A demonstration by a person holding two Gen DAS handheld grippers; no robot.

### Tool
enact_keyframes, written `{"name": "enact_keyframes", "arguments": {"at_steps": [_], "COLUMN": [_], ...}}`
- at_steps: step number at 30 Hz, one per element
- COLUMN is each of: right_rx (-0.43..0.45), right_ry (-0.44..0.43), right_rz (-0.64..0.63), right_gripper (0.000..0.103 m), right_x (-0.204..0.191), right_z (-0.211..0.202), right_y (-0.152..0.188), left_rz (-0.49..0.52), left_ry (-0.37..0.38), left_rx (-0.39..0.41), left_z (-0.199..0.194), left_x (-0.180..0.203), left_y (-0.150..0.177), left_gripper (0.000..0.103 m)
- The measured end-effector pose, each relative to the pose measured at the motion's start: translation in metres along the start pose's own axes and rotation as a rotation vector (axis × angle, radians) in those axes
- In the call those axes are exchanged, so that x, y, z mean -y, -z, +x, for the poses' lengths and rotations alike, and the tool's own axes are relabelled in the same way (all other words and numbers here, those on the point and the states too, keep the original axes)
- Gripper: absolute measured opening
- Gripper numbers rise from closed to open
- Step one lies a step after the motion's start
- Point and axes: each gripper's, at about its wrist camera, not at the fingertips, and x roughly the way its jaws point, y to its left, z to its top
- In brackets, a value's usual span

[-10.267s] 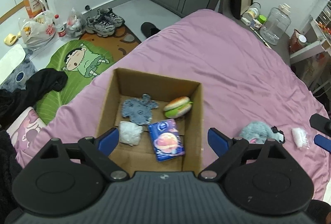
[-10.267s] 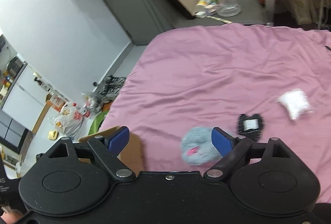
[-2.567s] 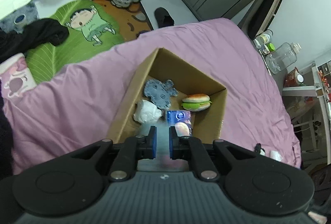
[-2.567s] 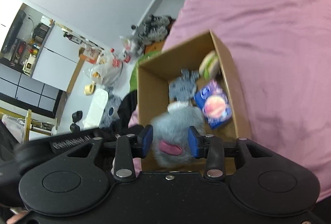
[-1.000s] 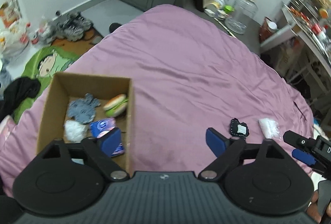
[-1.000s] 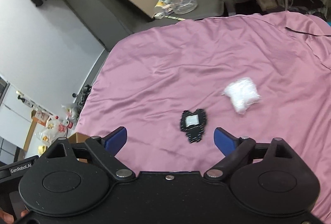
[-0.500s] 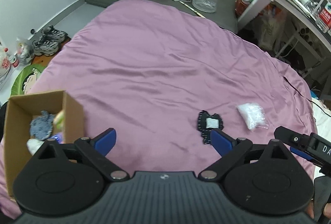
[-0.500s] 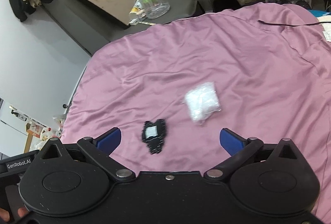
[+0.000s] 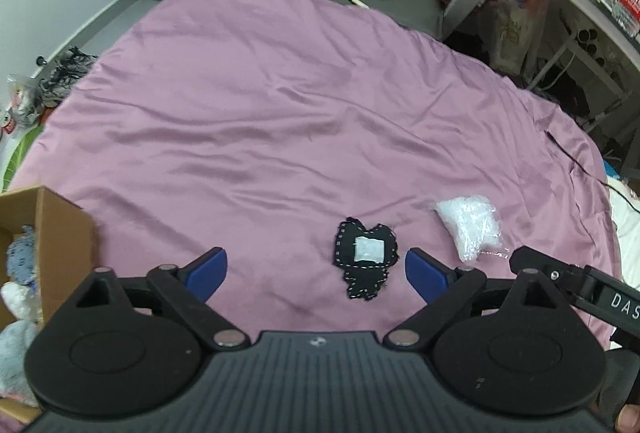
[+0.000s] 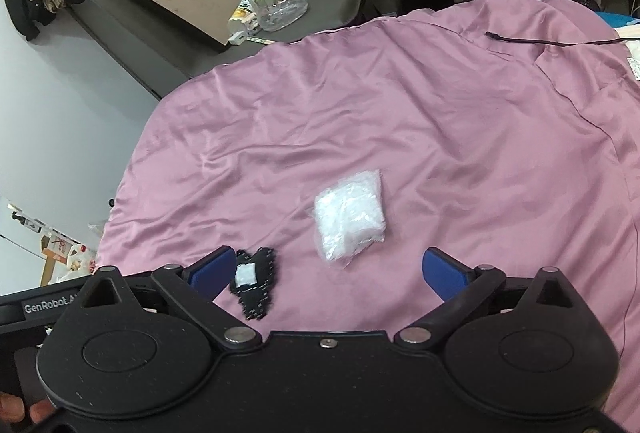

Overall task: Organize soft objects
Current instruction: 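Move the left gripper to the black patch while the right approaches the bubble-wrap bag, then grasp the black stitched patch with the left gripper while the right grasps the bubble-wrap bag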

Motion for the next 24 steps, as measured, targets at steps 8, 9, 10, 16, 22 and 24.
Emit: {"name": "enact_keyframes", "arguments": {"at_steps": [8, 9, 10, 16, 22, 24], "right_rx": [-0.051, -0.055, -0.059, -0.087, -0.129, -0.133], "right_ry": [0.002, 0.002, 0.002, 0.006, 0.028, 0.034], "right_rz": [-0.005, -0.004, -0.003, -0.031, -0.06, -0.07], "right_gripper": [0.079, 0.079, 0.078, 0.072, 0.056, 0.052], "right_x": [0.012, 0.013, 0.013, 0.009, 0.006, 0.004], "right_z": [0.028, 0.031, 0.034, 0.055, 0.074, 0.077], "right_y": [-0.006, -0.007, -0.007, -0.014, -0.02, -0.021], "left_rz": [-0.008, -0.009, -0.011, -0.033, -0.063, -0.068], "left_ry": [0.035, 0.036, 0.038, 0.085, 0.103, 0.106], "left_rx": [-0.056, -0.064, -0.072, -0.134, -0.186, -0.185], "left_z": [0.04, 0.045, 0.05, 0.078, 0.099, 0.1], "left_x": [0.011, 0.011, 0.012, 0.014, 0.016, 0.014], "left_y": [-0.004, -0.004, -0.004, -0.005, -0.003, -0.003], "left_gripper": [0.088, 0.086, 0.082, 0.068, 0.045, 0.038]}}
